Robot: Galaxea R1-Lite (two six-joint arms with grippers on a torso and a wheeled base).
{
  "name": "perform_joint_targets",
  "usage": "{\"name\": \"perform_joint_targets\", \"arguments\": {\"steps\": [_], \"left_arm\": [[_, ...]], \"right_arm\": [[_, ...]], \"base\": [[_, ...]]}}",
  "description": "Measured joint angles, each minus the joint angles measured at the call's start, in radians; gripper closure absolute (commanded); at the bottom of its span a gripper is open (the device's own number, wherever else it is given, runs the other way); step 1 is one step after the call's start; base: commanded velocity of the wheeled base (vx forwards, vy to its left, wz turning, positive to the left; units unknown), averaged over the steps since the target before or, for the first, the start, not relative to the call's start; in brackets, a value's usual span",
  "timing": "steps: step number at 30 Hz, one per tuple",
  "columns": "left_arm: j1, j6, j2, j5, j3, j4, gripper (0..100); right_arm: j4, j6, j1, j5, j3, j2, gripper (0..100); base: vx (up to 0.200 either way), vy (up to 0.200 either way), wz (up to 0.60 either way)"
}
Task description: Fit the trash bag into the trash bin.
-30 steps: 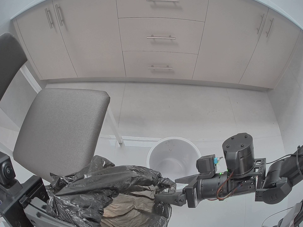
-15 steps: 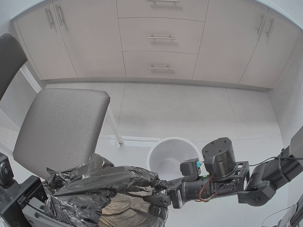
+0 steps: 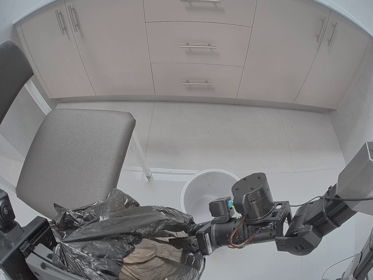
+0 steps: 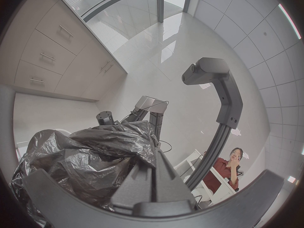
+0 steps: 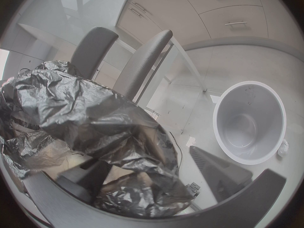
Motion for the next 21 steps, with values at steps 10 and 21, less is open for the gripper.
{"name": "perform_joint_targets", "arguments": {"steps": [10,21], "left_arm": [[0.0,0.007,0.0,0.0,0.006,0.0,100],[0.011,0.011,0.045,-0.001,0.022,-0.05,100]], "right_arm": [[0.0,0.001,-0.001,-0.051,0.027,-0.024,100],[0.006,0.001,-0.031,-0.117,0.104,-0.197,100]], "base": [[0.0,0.0,0.0],[0.0,0.0,0.0]]}}
